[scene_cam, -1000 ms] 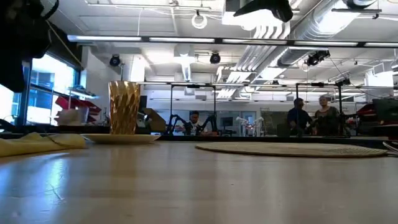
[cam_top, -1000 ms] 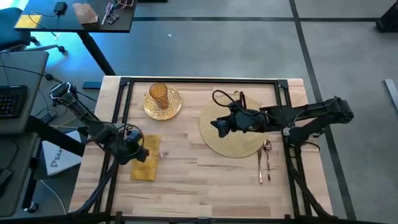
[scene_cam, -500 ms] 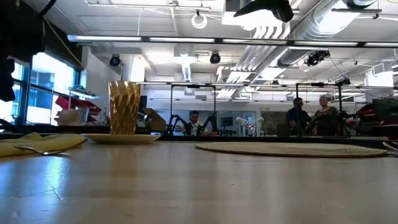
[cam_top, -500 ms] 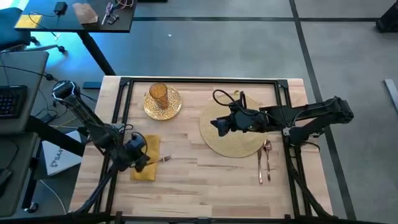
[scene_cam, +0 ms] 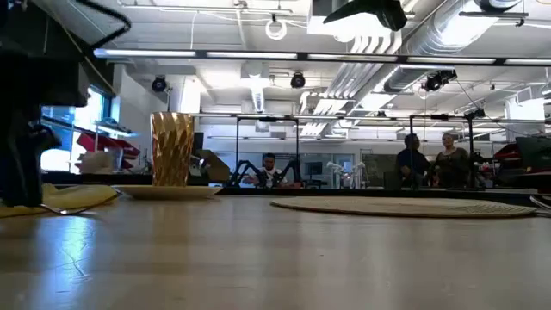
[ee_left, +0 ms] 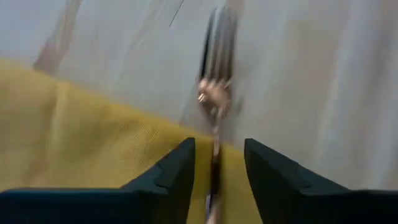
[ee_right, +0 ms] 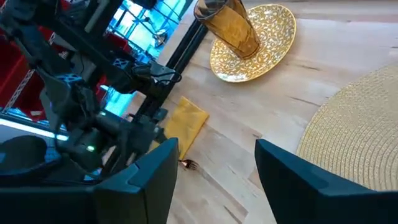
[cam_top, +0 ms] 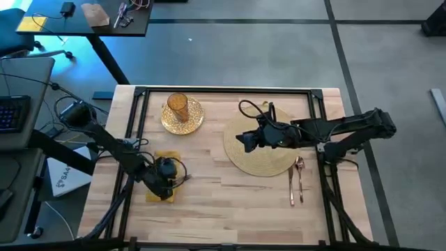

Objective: Set table place
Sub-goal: Put the bronze fork on the yellow table napkin

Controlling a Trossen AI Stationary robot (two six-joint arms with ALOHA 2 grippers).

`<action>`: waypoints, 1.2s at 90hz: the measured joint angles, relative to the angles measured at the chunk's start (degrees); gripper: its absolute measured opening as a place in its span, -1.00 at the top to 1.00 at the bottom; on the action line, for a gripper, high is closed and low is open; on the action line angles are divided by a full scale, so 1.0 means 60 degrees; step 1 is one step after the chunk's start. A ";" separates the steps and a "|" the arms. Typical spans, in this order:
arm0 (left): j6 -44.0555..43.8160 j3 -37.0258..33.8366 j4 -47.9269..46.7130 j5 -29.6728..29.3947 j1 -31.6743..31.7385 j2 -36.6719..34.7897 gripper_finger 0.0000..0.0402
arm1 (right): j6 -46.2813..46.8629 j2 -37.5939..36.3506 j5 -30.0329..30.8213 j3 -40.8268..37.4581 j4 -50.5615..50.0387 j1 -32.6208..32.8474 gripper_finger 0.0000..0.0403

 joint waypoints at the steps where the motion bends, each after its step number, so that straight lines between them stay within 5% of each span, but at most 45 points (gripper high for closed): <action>1: -0.0029 0.0000 0.0020 -0.0019 0.0005 0.0053 0.37 | 0.0018 0.0000 -0.0004 0.0000 -0.0001 0.0000 0.02; 34: -0.0682 0.0381 -0.0026 -0.0036 0.0093 0.0576 0.96 | 0.0072 0.0000 -0.0019 0.0000 -0.0010 0.0000 0.02; 76: -0.1425 0.2124 -0.2412 0.0269 0.0068 0.0537 0.99 | -0.0009 0.0000 -0.0043 -0.0002 -0.0127 0.0000 0.02; 90: -0.2805 0.2113 -0.2599 0.0187 -0.0092 0.0222 1.00 | -0.0009 0.0004 -0.0058 -0.0004 -0.0232 0.0007 0.02; 108: -0.2573 0.1416 -0.1801 0.0120 -0.0082 0.0219 1.00 | -0.0259 0.0004 -0.0026 -0.0004 -0.0334 0.0004 0.02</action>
